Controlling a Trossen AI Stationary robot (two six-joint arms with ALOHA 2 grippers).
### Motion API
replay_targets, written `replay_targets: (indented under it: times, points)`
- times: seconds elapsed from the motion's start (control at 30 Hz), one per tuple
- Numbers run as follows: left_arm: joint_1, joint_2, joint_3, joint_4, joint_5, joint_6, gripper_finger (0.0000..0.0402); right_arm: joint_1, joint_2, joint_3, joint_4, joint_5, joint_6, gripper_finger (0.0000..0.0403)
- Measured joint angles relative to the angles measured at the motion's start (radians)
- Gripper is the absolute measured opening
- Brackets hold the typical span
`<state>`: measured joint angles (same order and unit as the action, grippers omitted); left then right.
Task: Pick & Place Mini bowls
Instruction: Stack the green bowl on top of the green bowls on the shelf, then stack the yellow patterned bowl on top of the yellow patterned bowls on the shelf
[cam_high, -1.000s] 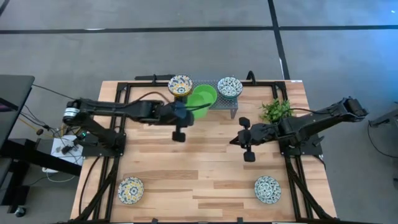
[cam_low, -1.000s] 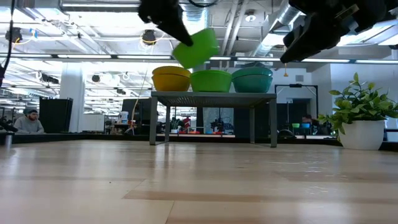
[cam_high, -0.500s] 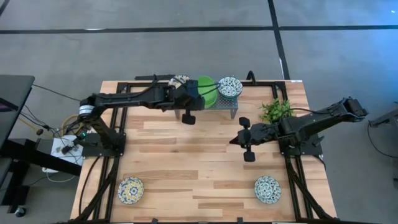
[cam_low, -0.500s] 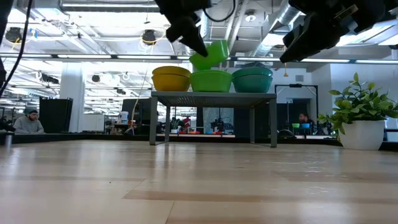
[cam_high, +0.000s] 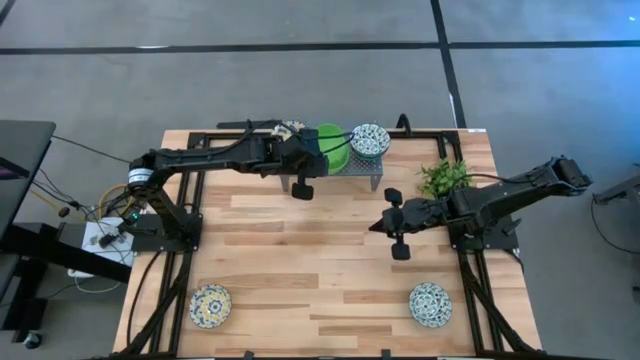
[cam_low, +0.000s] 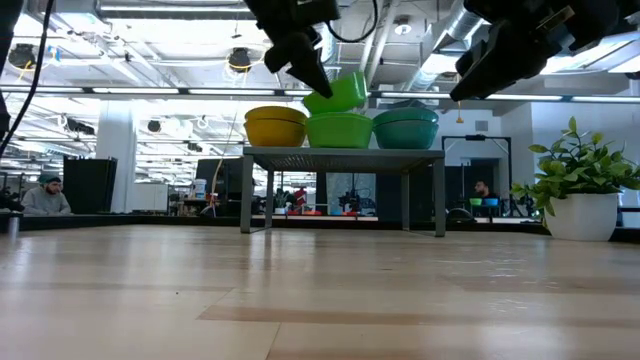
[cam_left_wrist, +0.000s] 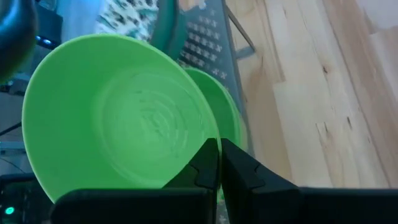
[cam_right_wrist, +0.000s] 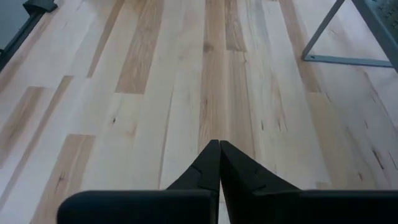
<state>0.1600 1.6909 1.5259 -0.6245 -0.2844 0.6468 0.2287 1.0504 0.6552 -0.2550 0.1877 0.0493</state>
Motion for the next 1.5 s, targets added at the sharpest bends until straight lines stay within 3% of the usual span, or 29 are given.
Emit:
replay_targets:
  times: [0.47,0.9,1.13,1.23,1.37,1.5]
  points:
    - [0.0,0.011,-0.03,0.002,-0.03,0.003,0.0012,0.0,0.0,0.0,0.0,-0.003,0.012,0.0001]
    - [-0.019,0.003,-0.03,0.031,-0.121,0.0,0.0123,0.0,0.0,0.0,0.001,-0.003,0.012,0.0002]
    - [-0.12,-0.032,-0.03,0.041,-0.23,-0.021,0.0158,0.0,0.0,0.0,0.004,-0.003,0.012,0.0008]
    - [-0.186,-0.063,-0.03,0.035,-0.288,-0.105,0.0166,0.0,0.0,0.0,0.004,-0.003,0.012,0.001]
    - [-0.283,-0.116,-0.03,0.01,-0.291,-0.239,0.0167,0.0,0.0,-0.001,0.009,-0.003,0.009,0.001]
    - [-0.386,-0.185,-0.03,-0.034,-0.291,-0.391,0.0157,-0.006,0.019,-0.021,0.246,-0.003,-0.103,0.0008]
